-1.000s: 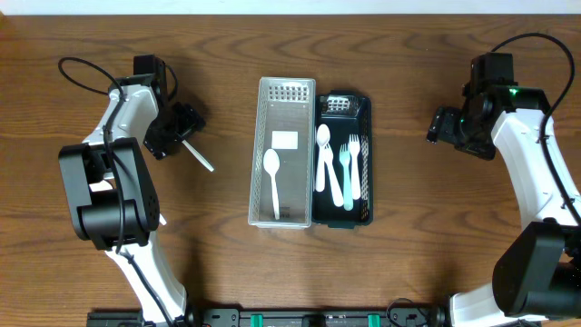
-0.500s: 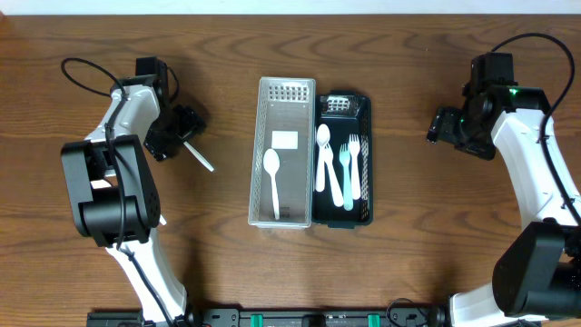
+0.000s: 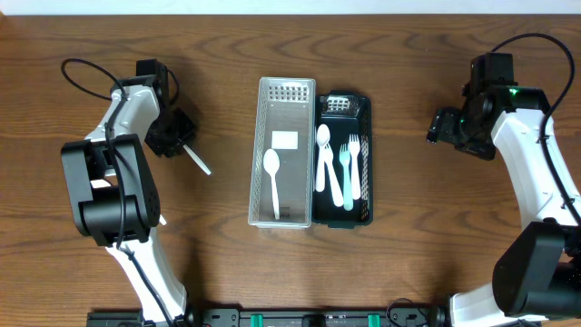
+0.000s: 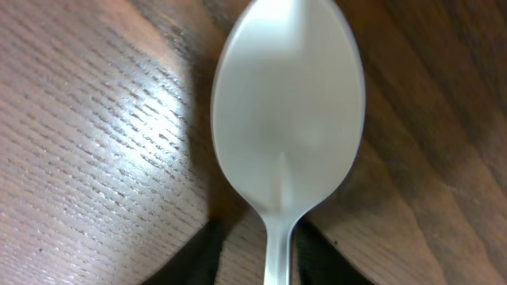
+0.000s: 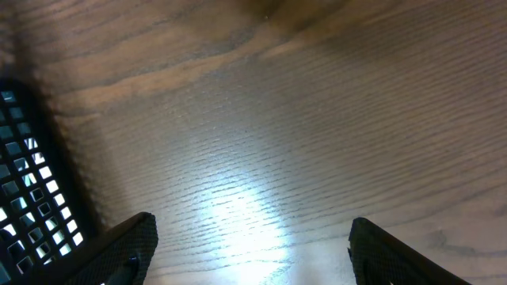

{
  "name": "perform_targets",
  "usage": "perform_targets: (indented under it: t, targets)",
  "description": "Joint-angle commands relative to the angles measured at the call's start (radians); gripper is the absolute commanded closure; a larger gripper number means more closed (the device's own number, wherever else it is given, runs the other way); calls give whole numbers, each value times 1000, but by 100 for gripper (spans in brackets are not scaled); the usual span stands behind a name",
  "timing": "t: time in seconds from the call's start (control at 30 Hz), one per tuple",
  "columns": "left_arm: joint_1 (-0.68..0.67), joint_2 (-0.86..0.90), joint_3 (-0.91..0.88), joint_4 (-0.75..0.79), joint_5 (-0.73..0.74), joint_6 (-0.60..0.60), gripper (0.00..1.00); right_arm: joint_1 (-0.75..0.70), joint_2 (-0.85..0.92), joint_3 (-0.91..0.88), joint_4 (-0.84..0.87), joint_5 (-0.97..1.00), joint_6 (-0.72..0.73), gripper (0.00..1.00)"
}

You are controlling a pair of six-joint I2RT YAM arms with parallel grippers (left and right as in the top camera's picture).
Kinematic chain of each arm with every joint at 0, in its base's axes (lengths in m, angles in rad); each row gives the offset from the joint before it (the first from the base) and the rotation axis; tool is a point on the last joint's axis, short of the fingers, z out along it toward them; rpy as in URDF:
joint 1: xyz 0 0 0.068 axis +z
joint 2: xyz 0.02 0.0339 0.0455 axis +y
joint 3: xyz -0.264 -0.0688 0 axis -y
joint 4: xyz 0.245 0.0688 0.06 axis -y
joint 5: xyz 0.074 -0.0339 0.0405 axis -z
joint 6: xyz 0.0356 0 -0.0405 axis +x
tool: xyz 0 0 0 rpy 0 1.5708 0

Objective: Pack container
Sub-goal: 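Return left gripper to the spoons and grasp a second spoon, then carry the second spoon into the clear basket and release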

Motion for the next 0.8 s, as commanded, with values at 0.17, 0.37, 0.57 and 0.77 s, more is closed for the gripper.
perform_targets:
  t: [0.17,0.37,0.57,0.77]
  targets:
    - [-1,39,-8,-13,11,6,87,-7,-2,1,0,0,-12,20]
    - [-7,-24,2,-57,11,14,89,-7,-2,1,-1,0,-12,20]
    - [-110,-238,42,-166,10,92,90,-7,-2,1,3,0,-12,20]
    - [-349,-494,42,-172,-24,173,89,-6,-2,1,2,0,-11,20]
